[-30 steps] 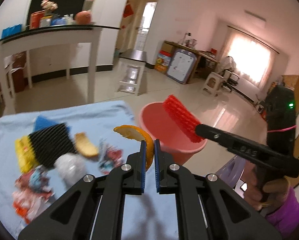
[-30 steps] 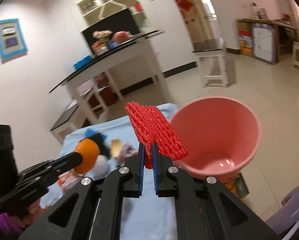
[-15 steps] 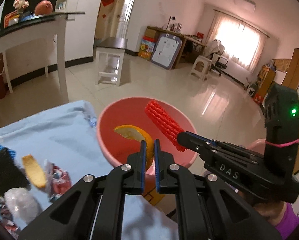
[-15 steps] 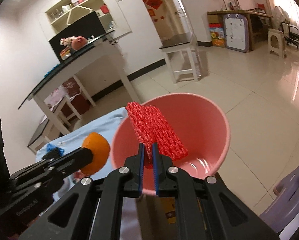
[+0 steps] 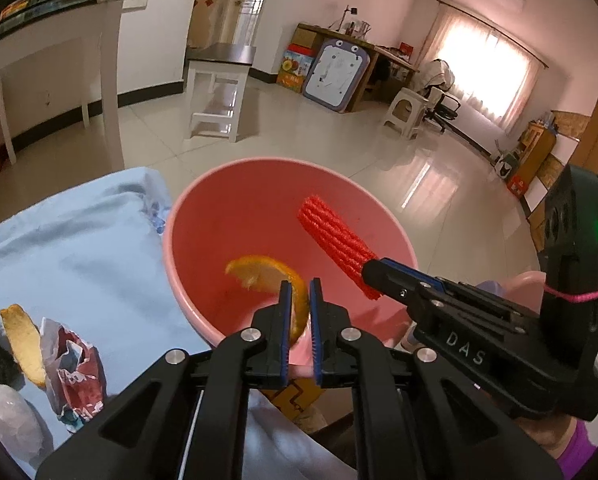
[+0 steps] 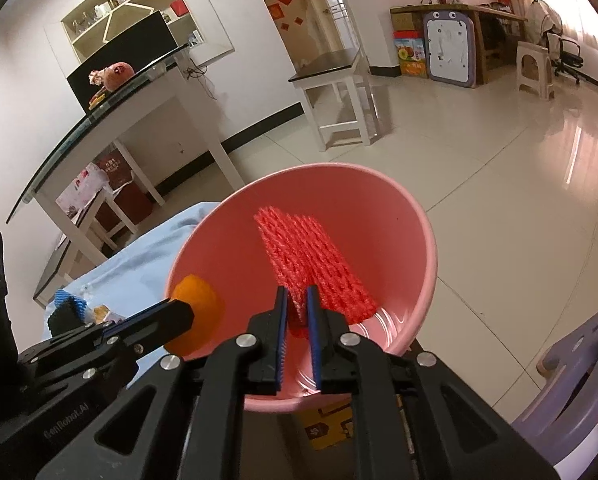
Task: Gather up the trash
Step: 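Carry both items over the pink bucket and open both tools to drop them, then move both tools back over the table toward the white bag and wrapper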
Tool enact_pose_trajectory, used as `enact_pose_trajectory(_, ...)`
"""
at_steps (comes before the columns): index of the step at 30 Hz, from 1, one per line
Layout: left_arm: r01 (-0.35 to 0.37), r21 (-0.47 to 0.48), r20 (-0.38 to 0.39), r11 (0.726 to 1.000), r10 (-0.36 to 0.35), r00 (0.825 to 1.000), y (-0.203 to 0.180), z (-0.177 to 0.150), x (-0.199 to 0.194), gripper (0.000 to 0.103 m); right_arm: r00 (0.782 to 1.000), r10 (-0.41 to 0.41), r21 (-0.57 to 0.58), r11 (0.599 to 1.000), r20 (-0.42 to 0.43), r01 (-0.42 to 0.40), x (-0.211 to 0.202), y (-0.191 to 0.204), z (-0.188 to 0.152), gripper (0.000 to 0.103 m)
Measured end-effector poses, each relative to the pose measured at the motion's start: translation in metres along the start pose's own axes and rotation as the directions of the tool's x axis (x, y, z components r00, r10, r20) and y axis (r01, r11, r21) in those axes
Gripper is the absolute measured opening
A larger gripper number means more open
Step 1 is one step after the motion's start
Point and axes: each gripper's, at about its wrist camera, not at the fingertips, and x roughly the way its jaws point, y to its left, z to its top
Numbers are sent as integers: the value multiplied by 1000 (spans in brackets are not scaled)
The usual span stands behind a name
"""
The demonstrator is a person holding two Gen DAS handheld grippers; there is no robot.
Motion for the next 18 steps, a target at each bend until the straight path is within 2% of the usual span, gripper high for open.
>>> enact_pose_trajectory(1,1,-12,1,1000,-1,1000,0,-3,-3,21,1000,-2,0,1000,1,2,0,5,-1,17)
enact_pose_trajectory(3,2,-28,3,1000,-2,1000,3,-2,-5,34,1000,-11,0,1000,6,11,-2,8,0,30)
enact_pose_trajectory(4,4,-32,9,999,-4,1000,4,-1,-8,35,1000,-13,1,1000,12,13,-4,8,1,35)
enact_pose_trajectory(12,9,-32,72,999,-7,997,7,2,-39,35,998,-8,-14,1000,61,9,-26,20,1,40)
enact_pose_trajectory(18,-1,-39,142,999,6,990,10,2,-79,35,994,32,-48,998,107,-26,-55,40,-2,45)
